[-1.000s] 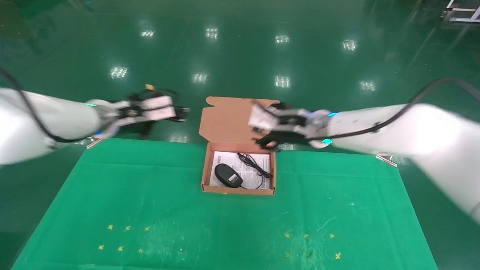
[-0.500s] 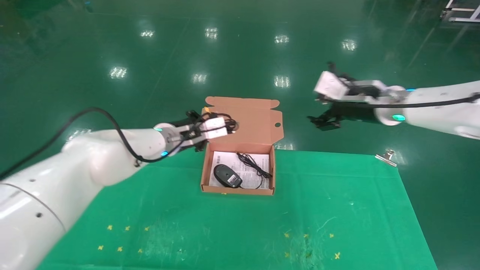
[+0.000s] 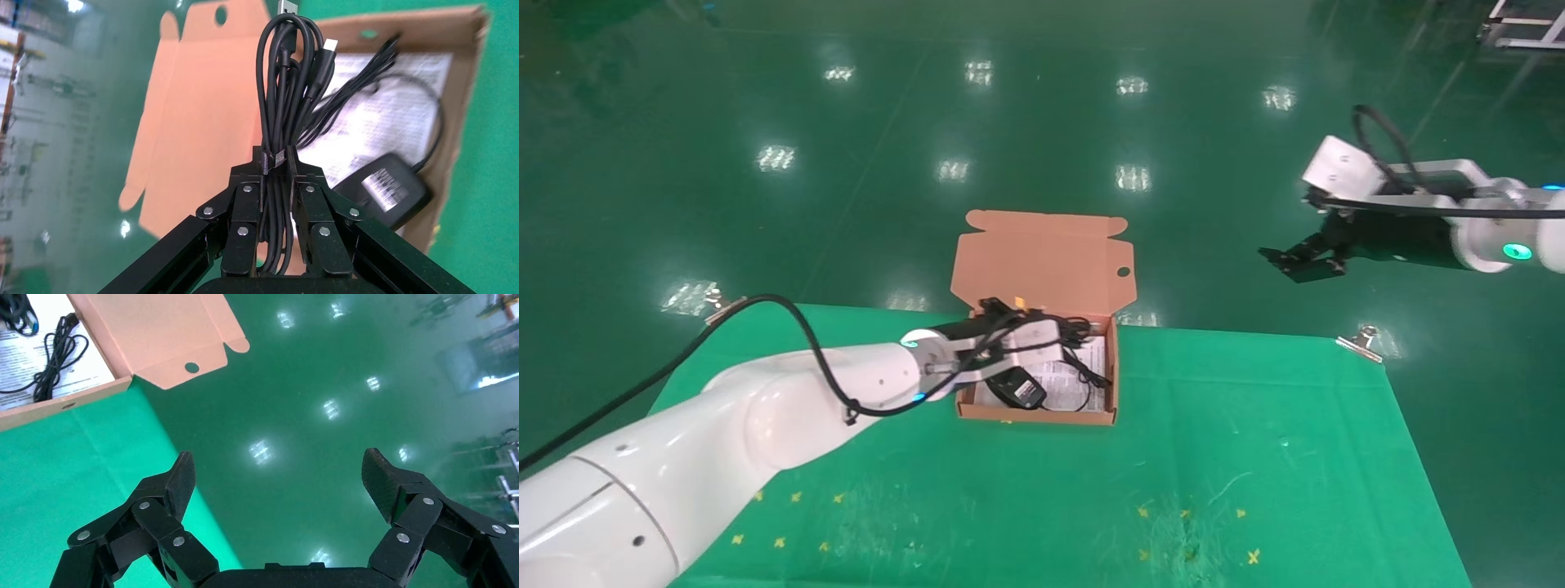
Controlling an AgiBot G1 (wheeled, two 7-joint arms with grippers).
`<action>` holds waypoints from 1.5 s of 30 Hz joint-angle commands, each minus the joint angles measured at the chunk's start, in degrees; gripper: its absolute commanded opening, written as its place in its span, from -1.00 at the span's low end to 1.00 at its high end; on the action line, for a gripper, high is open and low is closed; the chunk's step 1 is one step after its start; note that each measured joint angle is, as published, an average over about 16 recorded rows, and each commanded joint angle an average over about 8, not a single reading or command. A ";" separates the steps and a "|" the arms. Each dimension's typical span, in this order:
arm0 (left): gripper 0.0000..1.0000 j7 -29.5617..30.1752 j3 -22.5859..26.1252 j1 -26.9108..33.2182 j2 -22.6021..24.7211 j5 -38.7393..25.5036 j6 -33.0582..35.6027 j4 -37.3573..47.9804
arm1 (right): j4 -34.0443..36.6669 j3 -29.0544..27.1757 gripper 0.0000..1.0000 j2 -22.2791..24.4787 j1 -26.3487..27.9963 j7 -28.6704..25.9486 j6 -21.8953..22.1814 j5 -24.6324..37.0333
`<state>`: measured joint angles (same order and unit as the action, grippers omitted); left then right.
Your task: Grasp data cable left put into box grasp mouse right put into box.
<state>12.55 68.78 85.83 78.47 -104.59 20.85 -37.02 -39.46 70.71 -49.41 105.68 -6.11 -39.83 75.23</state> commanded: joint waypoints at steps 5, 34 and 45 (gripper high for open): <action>-0.25 -3.03 2.65 -0.35 0.06 4.74 -0.56 -1.05 | -1.24 -0.40 1.00 2.13 0.22 -0.11 -1.25 -0.77; 1.00 -0.92 0.55 6.30 -6.95 5.26 -3.70 -8.56 | -5.31 -2.92 1.00 4.30 6.15 1.54 -0.39 -0.93; 1.00 0.18 -5.91 6.69 -13.08 10.01 0.99 -13.81 | -9.31 -5.84 1.00 5.58 6.52 2.74 -3.36 0.07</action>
<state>12.70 62.70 92.23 65.32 -94.30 22.24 -50.87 -48.98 64.27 -43.73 111.49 -3.57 -43.68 74.76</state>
